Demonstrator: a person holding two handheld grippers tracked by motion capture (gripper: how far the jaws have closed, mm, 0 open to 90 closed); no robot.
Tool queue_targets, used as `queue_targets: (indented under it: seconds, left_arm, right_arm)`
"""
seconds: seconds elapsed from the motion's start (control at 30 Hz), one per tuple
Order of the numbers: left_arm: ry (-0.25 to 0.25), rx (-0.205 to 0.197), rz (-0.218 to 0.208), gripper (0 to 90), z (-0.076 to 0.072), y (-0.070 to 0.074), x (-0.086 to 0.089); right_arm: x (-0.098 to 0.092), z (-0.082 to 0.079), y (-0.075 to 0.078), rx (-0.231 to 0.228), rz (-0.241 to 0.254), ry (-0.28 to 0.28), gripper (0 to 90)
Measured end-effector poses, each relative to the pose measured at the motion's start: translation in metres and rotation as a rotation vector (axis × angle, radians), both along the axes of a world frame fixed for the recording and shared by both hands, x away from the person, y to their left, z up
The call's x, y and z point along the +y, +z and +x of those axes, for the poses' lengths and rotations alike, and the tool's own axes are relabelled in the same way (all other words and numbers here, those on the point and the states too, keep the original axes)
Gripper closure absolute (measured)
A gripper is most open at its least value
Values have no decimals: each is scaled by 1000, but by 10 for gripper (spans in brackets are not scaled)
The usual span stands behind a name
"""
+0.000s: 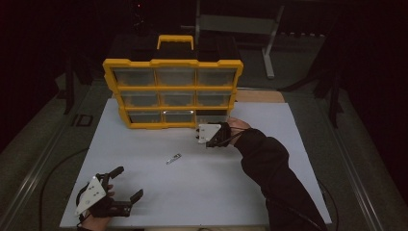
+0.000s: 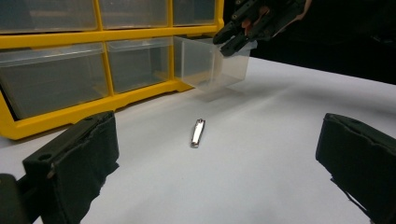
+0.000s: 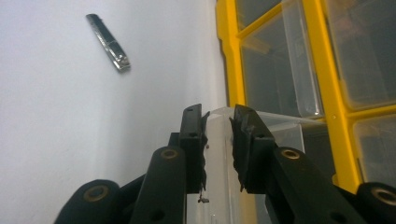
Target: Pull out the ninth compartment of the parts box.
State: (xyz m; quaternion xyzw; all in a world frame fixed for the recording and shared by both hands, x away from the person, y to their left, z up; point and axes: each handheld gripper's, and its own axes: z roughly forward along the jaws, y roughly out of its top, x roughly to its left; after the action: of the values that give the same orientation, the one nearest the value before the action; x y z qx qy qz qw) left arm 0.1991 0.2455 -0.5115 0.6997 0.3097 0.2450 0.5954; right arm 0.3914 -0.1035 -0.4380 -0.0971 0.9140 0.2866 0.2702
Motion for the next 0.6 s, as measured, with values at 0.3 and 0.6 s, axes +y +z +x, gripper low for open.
queue_targets:
  seconds: [0.3,0.6]
  left_arm:
    - [-3,2,1,0,0,0,0]
    - [2,7,-7,0,0,0,0]
  right_arm:
    - [-2,3,0,10,1,33,748]
    - [-6,4,-5,35,-84,-89,391]
